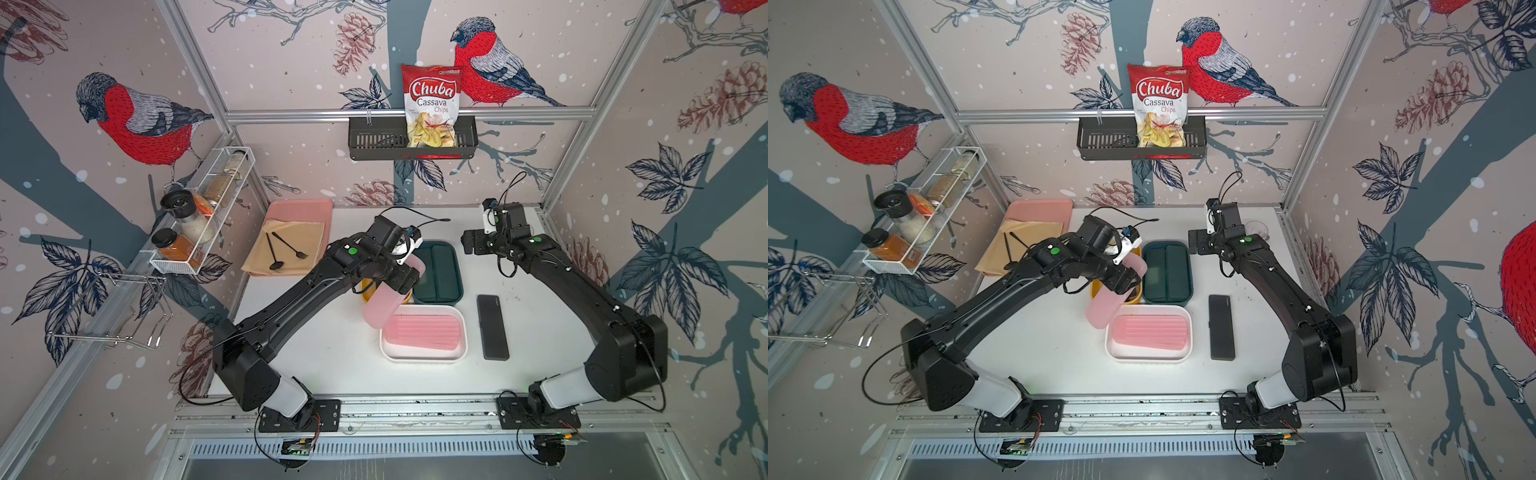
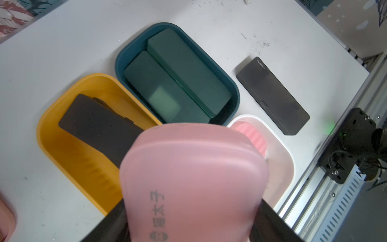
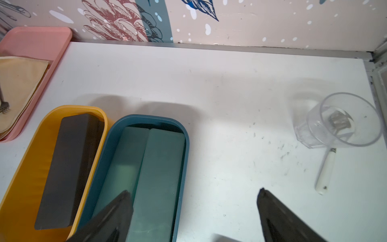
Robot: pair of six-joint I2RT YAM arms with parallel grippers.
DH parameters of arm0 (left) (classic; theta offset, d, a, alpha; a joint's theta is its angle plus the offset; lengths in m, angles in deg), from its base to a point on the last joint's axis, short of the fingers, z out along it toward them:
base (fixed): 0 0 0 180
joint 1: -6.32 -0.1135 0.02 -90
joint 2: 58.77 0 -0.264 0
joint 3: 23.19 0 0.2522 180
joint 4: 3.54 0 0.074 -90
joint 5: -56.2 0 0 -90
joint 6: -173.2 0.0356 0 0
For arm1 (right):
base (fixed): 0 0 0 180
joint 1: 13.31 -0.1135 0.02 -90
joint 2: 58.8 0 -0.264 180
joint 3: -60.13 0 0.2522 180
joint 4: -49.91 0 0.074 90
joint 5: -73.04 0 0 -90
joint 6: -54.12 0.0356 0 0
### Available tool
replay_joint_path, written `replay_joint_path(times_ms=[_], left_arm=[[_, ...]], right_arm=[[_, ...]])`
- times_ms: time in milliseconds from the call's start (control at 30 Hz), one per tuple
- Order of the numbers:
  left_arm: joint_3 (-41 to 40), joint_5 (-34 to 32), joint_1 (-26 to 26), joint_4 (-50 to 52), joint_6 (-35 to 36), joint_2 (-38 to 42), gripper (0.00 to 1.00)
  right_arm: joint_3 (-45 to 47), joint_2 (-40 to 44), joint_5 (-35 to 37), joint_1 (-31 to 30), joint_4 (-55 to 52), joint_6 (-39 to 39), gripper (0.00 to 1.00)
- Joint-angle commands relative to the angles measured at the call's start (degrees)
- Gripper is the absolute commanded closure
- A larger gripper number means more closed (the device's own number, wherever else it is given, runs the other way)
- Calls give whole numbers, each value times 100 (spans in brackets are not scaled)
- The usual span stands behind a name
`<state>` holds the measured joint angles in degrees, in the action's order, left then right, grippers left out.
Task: Place the pencil cases by color into the storage box
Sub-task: Place the pencil case at the storage box.
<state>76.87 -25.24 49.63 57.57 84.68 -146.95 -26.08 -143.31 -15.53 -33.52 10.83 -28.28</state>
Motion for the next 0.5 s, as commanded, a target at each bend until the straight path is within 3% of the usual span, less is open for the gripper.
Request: replay_joint_path(times_ms=[0,333,467], left_arm=[[172,-77,313,290,273,-242,27],[365,123,949,454,533,-739,27],[346,-84,1179,375,620,-858,27]], right_arm=[[121,144,288,43,185,158,4],[536,547,480,304,335,328,4],[684,684,505,432,394,391,4]])
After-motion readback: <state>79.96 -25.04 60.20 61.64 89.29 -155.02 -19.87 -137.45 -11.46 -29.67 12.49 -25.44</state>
